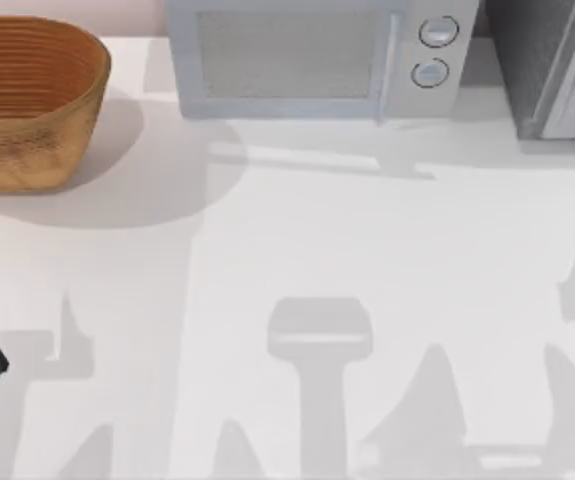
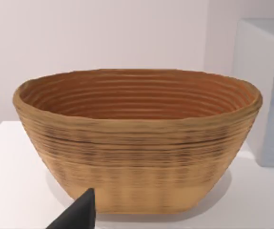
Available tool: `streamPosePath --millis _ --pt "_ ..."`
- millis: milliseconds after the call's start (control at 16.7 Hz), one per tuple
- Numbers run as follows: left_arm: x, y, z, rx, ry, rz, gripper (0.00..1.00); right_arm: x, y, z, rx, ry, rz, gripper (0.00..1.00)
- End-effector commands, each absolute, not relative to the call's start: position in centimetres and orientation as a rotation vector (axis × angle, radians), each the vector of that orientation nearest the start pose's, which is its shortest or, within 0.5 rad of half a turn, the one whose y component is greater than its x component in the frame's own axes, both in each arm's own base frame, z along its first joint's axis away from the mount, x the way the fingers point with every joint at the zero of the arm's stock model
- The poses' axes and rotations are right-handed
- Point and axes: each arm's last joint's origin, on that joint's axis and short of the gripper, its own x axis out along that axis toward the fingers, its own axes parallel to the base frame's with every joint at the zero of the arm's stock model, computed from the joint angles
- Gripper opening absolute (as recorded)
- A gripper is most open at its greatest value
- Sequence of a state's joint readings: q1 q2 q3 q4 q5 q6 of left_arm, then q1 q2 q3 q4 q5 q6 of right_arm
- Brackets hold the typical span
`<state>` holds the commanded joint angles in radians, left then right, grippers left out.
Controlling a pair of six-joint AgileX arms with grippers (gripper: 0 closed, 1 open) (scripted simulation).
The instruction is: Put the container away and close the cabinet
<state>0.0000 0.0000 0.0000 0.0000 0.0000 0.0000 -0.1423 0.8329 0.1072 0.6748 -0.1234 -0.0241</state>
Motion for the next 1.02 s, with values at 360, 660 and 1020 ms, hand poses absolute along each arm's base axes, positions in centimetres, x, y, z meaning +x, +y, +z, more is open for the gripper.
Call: streamPosePath --millis 360,660,1020 --pt "10.6 -0.1 16.0 0.0 0.0 0.0 1.0 19.9 -3.5 13.7 -0.006 0.161 0.005 1.0" --pt "10.6 -0.1 16.0 0.0 0.0 0.0 1.0 21.9 -4.9 11.1 -0.004 0.179 0.008 1.0" --pt "10.6 -0.1 16.0 0.0 0.0 0.0 1.0 23.1 -6.5 7.9 -0.009 0.175 0.0 1.0"
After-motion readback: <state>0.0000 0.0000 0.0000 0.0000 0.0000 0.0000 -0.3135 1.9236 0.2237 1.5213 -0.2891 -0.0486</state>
